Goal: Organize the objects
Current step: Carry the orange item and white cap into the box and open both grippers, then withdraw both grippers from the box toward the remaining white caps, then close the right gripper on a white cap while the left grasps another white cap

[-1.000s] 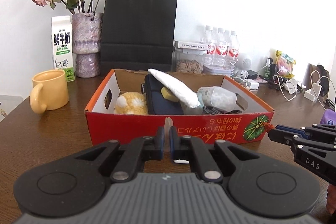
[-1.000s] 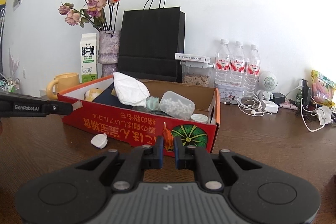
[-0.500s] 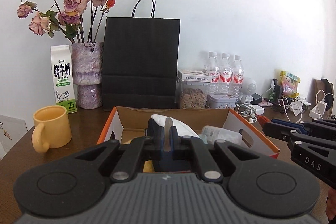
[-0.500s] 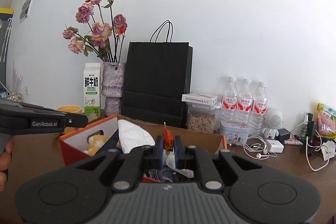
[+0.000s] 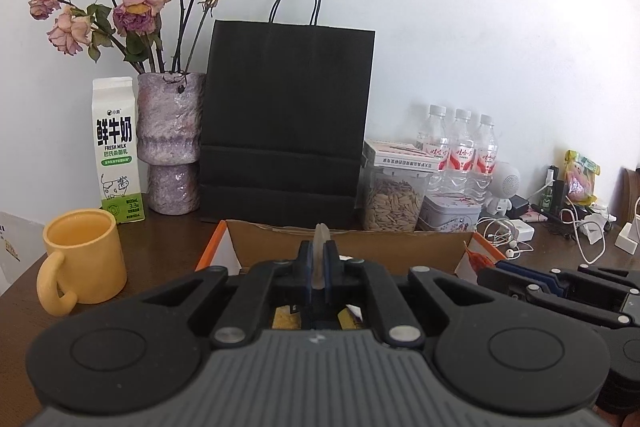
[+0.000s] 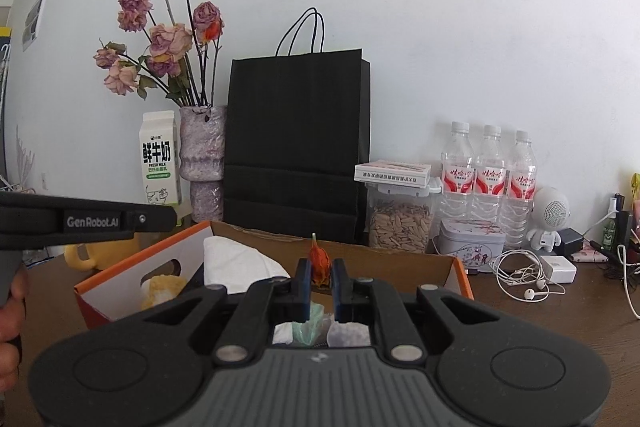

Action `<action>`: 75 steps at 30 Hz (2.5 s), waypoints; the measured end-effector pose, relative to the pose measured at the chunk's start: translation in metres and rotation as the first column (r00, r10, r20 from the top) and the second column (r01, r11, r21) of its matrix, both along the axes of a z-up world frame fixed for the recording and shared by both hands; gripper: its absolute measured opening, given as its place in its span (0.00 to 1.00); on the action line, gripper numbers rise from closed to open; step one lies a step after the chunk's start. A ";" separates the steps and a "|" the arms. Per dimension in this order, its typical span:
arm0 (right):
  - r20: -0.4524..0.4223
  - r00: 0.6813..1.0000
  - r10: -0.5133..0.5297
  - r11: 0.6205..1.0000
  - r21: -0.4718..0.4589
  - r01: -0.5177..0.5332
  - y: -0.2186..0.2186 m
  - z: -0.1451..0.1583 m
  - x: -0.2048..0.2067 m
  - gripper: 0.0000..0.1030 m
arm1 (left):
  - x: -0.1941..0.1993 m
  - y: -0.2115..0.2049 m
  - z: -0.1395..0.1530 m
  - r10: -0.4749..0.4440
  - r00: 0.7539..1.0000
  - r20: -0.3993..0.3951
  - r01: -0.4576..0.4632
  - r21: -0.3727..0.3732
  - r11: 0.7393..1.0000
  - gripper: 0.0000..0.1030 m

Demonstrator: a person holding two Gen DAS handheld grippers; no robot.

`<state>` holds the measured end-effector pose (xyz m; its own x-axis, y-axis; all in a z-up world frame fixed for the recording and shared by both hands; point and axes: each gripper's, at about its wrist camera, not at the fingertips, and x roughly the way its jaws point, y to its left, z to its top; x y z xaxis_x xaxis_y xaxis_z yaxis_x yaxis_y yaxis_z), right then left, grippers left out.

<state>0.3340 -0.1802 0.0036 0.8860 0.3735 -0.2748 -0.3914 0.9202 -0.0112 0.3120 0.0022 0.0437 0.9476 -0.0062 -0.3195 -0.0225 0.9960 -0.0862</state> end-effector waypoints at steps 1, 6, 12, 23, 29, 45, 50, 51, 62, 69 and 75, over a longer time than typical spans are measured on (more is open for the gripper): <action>-0.008 1.000 -0.002 1.000 0.002 0.002 -0.001 -0.003 0.003 0.09 | 0.003 0.001 -0.002 0.003 1.000 -0.007 -0.003 0.003 1.000 0.06; -0.037 0.999 -0.009 1.000 -0.001 0.009 -0.005 -0.014 0.006 0.09 | 0.008 0.004 -0.011 0.009 1.000 -0.027 -0.009 0.014 1.000 0.06; -0.050 0.999 -0.018 1.000 -0.017 0.018 -0.005 -0.018 0.005 0.10 | 0.007 0.002 -0.016 0.016 0.999 -0.039 -0.015 0.037 0.999 0.08; 0.000 0.996 -0.094 0.996 -0.010 0.094 -0.011 -0.018 -0.004 1.00 | -0.002 0.003 -0.012 0.093 0.995 0.020 -0.094 0.063 0.994 1.00; 0.010 0.995 -0.095 0.995 -0.013 0.096 -0.012 -0.017 -0.010 1.00 | -0.005 0.002 -0.015 0.087 0.996 0.011 -0.088 0.059 0.994 1.00; 0.017 0.999 -0.047 0.996 -0.077 0.048 -0.021 -0.017 -0.056 1.00 | -0.051 0.009 -0.023 0.090 0.994 0.067 -0.093 0.056 0.994 1.00; -0.031 0.999 -0.024 0.995 -0.094 0.021 -0.026 -0.022 -0.073 1.00 | -0.072 0.006 -0.028 0.061 0.998 0.025 -0.063 0.074 0.995 1.00; -0.043 0.999 -0.019 0.995 -0.094 0.014 -0.027 -0.024 -0.076 1.00 | -0.076 0.005 -0.030 0.052 0.999 0.014 -0.053 0.078 0.996 1.00; -0.169 0.985 0.018 0.995 -0.089 -0.034 -0.028 -0.043 -0.096 0.92 | -0.102 0.007 -0.056 0.003 0.986 -0.165 0.004 0.041 0.999 1.00; -0.261 0.965 0.028 0.995 -0.087 -0.052 -0.017 -0.050 -0.088 0.60 | -0.102 0.010 -0.061 0.001 0.975 -0.221 0.006 0.031 0.999 1.00; -0.323 0.946 0.006 0.996 -0.085 -0.035 -0.005 -0.056 -0.072 0.48 | -0.103 0.011 -0.061 -0.004 0.972 -0.234 0.011 0.027 1.000 1.00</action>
<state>0.2623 -0.1857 -0.0523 0.7374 0.3516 -0.5767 -0.4060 0.9131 0.0376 0.2094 0.0128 -0.0177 0.8467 -0.0011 -0.5320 -0.0309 0.9982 -0.0512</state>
